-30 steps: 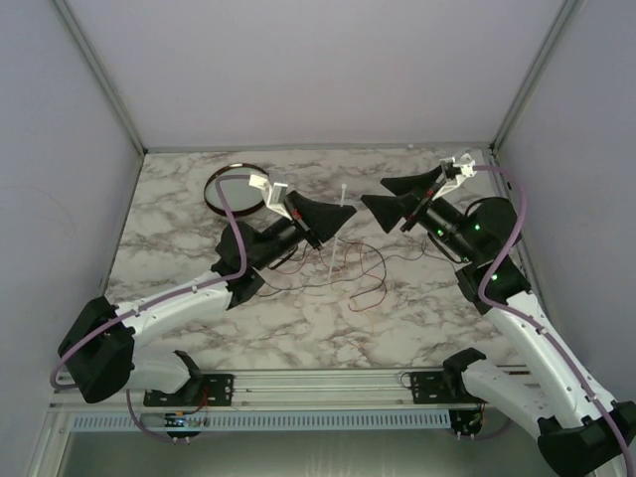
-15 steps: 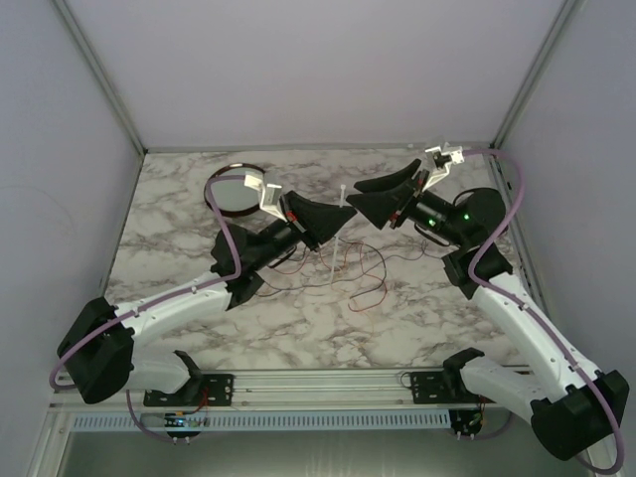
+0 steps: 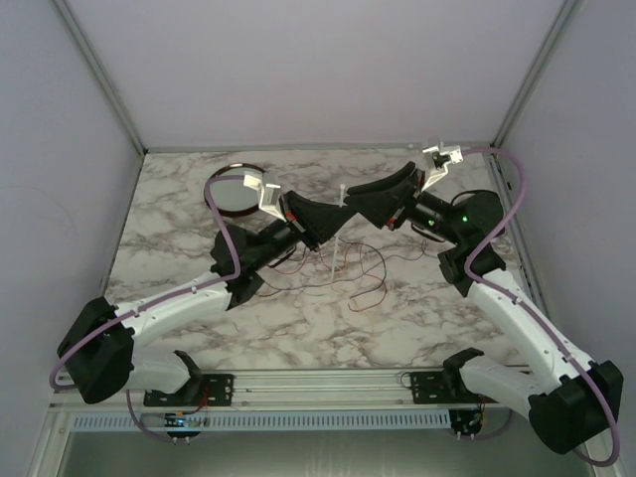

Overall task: Zip-tie the wires
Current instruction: Pick up the ribbon at the center of the board.

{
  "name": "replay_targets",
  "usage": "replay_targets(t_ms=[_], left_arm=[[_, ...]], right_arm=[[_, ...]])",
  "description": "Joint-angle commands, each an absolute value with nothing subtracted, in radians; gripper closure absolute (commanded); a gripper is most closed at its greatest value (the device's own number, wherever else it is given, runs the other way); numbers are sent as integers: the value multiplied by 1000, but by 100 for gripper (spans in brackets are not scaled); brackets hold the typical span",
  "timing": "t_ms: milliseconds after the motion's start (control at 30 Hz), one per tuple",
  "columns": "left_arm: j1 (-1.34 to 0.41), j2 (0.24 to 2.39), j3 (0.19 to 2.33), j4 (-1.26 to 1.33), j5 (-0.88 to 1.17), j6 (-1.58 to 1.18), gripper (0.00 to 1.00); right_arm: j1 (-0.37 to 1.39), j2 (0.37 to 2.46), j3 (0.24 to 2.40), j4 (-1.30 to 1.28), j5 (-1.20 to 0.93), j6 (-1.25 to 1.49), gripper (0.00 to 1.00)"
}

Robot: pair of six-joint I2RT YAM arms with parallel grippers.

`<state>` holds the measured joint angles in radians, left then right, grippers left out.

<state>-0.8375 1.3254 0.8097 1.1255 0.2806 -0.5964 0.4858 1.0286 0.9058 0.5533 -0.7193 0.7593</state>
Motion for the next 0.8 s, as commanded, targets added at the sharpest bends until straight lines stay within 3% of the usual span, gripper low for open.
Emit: replay_targets(t_ms=[0,300,500,600,633,767], left_arm=[[-836,1321,822,1200,291,-595,100],[-836,1322,822,1200,290,-595,100],[-836,1321,815,1194,281,-593,100],[-836,1319,811,1184,272,-590,100],[-836,1316,804,1183,267,-589,96],[-836,1293,772,1168,245,-574,55]], right_arm=[[494,1041,901,642,-752,797,69],[520,1071,883,716,-757,835,80],[531,1076,880,730,-751,824,100],[532,1064,878,714,-731,785,100],[533,1060,878,709,-726,770,100],[538,1058,888,662,-726,692,100]])
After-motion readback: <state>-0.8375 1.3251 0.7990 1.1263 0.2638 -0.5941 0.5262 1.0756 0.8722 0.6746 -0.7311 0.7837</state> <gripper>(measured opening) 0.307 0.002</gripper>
